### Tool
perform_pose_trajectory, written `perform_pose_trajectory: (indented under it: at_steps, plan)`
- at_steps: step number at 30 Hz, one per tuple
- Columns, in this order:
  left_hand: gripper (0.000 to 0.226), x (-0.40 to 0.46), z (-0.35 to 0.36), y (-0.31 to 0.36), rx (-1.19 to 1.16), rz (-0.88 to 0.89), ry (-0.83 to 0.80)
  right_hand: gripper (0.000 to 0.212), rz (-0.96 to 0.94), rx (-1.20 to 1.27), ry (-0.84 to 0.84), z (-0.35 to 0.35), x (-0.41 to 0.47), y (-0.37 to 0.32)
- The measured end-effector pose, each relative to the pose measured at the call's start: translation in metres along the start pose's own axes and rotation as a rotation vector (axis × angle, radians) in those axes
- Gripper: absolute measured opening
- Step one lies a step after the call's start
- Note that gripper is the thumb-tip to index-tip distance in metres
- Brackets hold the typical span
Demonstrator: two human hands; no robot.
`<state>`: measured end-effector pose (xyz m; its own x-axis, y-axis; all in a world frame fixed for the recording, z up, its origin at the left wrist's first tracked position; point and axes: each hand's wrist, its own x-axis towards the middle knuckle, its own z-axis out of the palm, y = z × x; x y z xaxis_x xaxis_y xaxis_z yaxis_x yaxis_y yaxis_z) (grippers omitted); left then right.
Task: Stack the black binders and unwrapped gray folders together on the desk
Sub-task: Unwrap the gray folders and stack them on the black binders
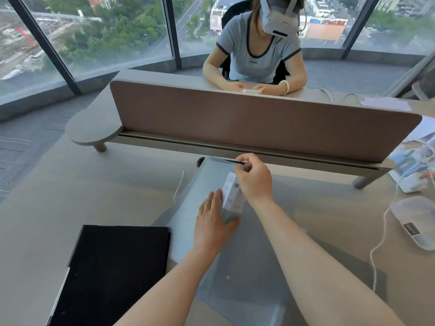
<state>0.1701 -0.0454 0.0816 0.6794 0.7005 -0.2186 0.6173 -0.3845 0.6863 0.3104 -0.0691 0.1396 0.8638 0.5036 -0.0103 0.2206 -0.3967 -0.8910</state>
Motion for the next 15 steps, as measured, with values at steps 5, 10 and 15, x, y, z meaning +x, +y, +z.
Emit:
perform_pose_trajectory:
  at_steps: [5, 10, 15]
  plan:
    - [0.067, -0.021, -0.016, 0.014, -0.084, 0.017, 0.055, 0.016, -0.072, 0.095, 0.01, -0.009, -0.033, -0.022]
    - [0.025, -0.04, -0.031, 0.019, -0.134, 0.047, 0.126, 0.012, -0.193, 0.18, 0.032, -0.015, -0.062, -0.04]
    - [0.025, -0.051, -0.052, 0.029, -0.295, 0.056, 0.282, 0.02, -0.353, 0.214, 0.107, -0.019, -0.081, -0.06]
